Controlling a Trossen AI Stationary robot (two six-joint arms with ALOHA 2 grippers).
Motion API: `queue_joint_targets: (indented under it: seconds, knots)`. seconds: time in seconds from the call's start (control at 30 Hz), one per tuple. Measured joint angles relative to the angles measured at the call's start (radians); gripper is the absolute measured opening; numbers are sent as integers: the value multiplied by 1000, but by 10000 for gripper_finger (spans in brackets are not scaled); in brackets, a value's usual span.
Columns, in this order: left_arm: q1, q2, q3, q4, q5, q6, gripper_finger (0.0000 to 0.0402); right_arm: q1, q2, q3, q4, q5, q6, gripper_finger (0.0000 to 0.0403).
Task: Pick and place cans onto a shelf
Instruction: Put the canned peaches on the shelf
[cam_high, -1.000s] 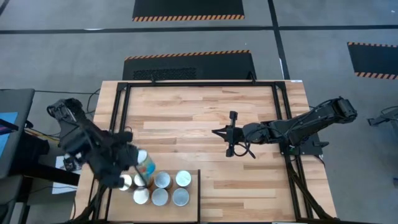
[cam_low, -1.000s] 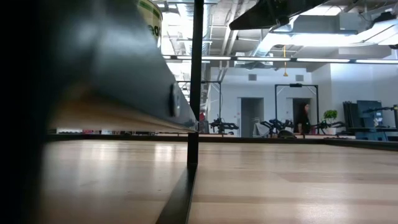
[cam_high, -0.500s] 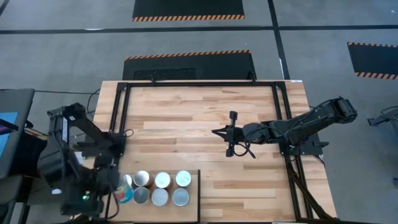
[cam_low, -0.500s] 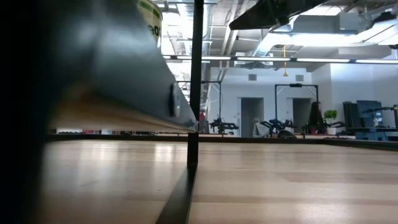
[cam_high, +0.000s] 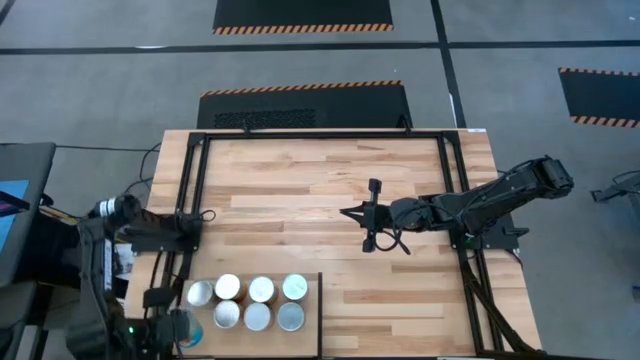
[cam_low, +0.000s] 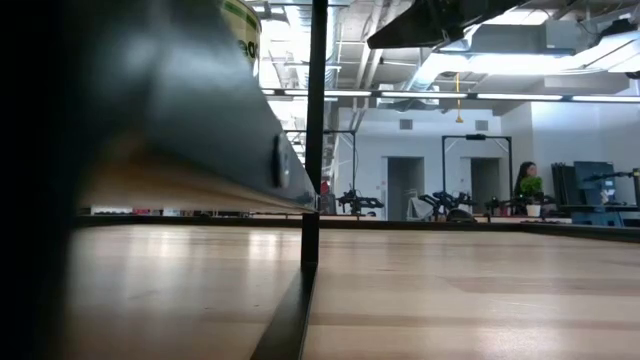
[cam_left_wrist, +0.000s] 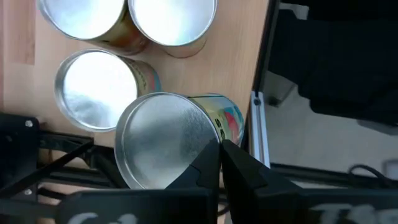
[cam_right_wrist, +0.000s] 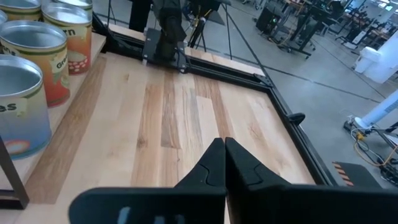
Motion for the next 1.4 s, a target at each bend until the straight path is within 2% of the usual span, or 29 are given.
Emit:
queue_joint_targets:
  seconds: [0.3,0.8,1.4]
  knots:
    - [-1,105,0,28,-75,-5,0,0,0,0,-1,0,0,10]
    - [-1,199,-4,14,-114,-18,0,15,0,0,-1,-1,26,9]
    - [20,203,-15,-12,-147,9,0,26,0,0,2,2,19,10]
